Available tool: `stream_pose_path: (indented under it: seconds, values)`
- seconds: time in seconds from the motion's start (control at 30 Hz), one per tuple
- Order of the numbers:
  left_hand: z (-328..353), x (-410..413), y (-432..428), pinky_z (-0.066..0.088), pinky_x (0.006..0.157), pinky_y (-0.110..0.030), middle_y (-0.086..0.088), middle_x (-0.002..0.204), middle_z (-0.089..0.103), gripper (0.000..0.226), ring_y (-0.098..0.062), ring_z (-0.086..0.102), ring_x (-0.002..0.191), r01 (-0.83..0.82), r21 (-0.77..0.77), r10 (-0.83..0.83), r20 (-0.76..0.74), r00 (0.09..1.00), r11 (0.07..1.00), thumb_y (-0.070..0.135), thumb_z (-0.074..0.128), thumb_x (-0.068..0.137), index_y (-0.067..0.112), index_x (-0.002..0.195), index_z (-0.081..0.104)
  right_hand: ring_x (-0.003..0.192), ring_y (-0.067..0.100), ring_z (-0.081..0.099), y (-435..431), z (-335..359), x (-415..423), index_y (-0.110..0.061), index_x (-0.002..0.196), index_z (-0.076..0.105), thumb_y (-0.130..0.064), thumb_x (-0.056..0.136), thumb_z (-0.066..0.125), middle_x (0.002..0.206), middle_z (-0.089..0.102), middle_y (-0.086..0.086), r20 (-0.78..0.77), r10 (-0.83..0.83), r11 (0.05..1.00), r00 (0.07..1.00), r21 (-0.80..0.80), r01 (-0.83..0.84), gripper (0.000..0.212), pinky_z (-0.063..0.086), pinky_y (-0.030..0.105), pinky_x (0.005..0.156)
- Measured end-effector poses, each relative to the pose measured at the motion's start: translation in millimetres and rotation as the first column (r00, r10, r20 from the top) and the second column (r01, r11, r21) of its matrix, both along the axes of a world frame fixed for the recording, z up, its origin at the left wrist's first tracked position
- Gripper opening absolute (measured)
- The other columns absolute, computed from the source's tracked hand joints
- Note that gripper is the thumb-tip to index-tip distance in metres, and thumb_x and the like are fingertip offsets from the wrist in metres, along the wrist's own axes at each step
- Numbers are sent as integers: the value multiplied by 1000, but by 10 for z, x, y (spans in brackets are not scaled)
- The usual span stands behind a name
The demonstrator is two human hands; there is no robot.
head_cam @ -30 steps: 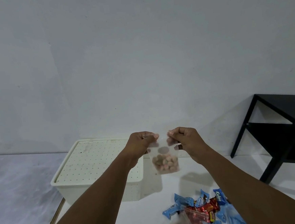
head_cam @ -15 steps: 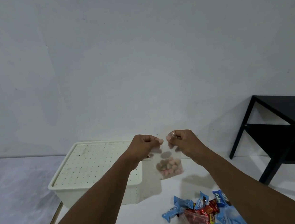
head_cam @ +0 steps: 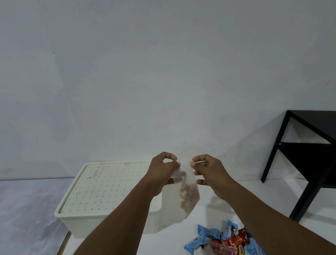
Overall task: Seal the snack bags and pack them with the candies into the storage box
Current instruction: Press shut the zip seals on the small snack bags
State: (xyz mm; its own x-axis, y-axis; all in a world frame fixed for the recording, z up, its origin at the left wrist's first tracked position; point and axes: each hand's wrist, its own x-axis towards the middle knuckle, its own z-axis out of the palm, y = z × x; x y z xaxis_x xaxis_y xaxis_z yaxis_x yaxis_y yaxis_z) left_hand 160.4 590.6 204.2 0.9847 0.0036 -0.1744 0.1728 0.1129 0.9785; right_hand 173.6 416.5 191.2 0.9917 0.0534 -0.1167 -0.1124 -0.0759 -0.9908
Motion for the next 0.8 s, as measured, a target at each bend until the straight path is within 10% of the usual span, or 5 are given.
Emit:
stream_pose_path:
  seconds: [0.4,0.6,0.8]
  values:
    - [-21,93,72,61,78,-34,-23,93,69,20,-32,70,87,10,-77,-10,-6,1000,997,-2,58,90,-3,102,73,100,20,72,66,27,-79,-11,102,75,-9,94,47,104,75,8,1,134,991,991,9,-134,29,58,43,90]
    - [-126,143,121,62,78,-34,-21,92,75,18,-30,75,86,-83,230,44,169,985,970,7,75,85,1,102,74,101,19,72,99,73,-137,-18,104,74,-38,90,67,105,75,5,79,265,963,961,34,-268,26,59,38,87]
    - [-77,120,134,39,57,-18,10,73,61,18,-2,51,64,-150,645,-44,274,961,749,39,81,79,22,83,79,82,22,73,143,-31,-75,-18,86,74,-32,90,69,86,75,5,214,33,992,976,-127,-6,16,58,37,70]
